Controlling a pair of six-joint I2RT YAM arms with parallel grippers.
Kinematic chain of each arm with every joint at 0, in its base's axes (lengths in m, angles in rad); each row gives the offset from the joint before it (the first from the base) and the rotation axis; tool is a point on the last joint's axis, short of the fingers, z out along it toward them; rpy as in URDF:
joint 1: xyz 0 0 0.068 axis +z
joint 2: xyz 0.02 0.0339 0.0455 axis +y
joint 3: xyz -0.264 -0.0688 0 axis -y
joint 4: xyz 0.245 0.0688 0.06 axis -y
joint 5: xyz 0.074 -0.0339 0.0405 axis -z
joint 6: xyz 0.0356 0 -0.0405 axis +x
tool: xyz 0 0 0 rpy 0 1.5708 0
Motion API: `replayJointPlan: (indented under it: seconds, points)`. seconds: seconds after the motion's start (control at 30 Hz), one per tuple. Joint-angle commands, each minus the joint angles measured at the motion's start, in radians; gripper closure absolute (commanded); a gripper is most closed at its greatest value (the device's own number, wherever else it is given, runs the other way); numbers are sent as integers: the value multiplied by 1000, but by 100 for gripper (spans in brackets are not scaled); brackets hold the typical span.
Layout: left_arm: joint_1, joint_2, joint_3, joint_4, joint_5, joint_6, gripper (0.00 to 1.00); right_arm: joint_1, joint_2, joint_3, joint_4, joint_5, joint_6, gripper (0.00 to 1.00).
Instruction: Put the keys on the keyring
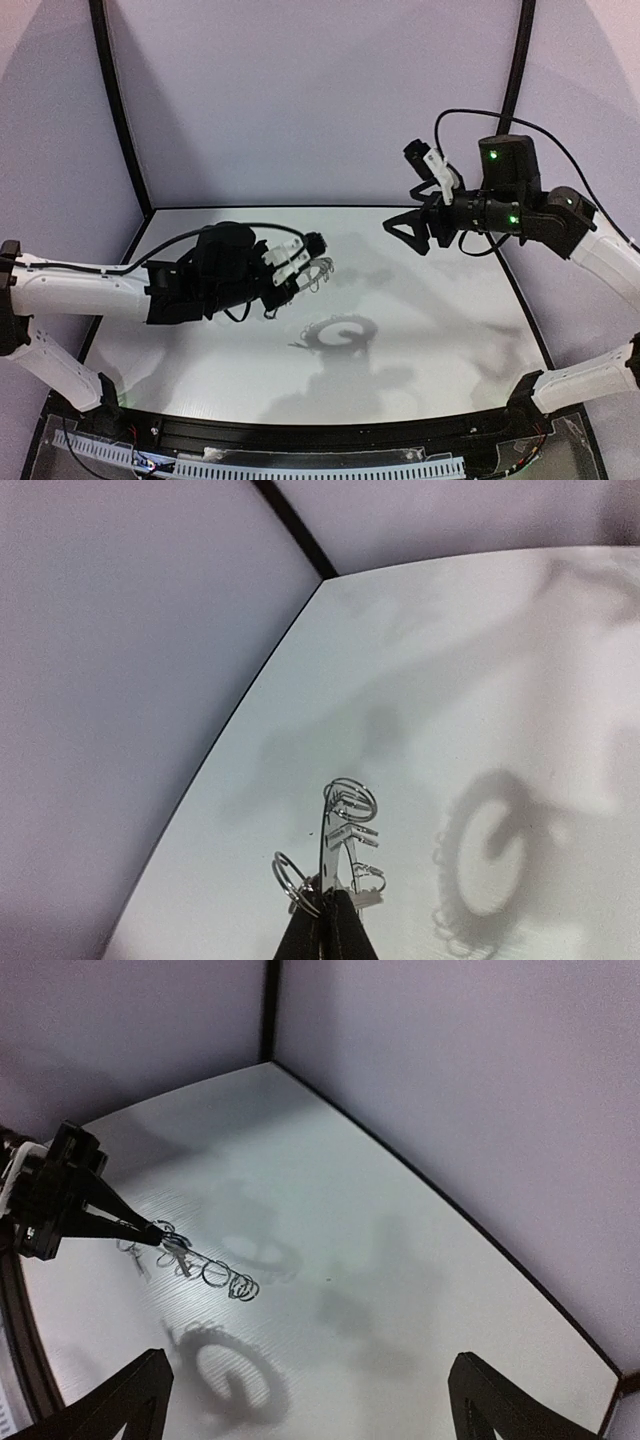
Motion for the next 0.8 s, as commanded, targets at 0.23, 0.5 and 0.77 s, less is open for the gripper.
replayJointPlan:
  seconds: [0.23,0.5,0.77]
  points:
    - [335,146,8,328,203,-1236,99,-11,-152,-166,200,504,379,2]
    - [404,214,-225,622,154,-1615,99,-17,-126,-119,94,513,345,2]
    - [365,383,-193,732,260,-1637,84,-26,-138,-119,76,448,314,2]
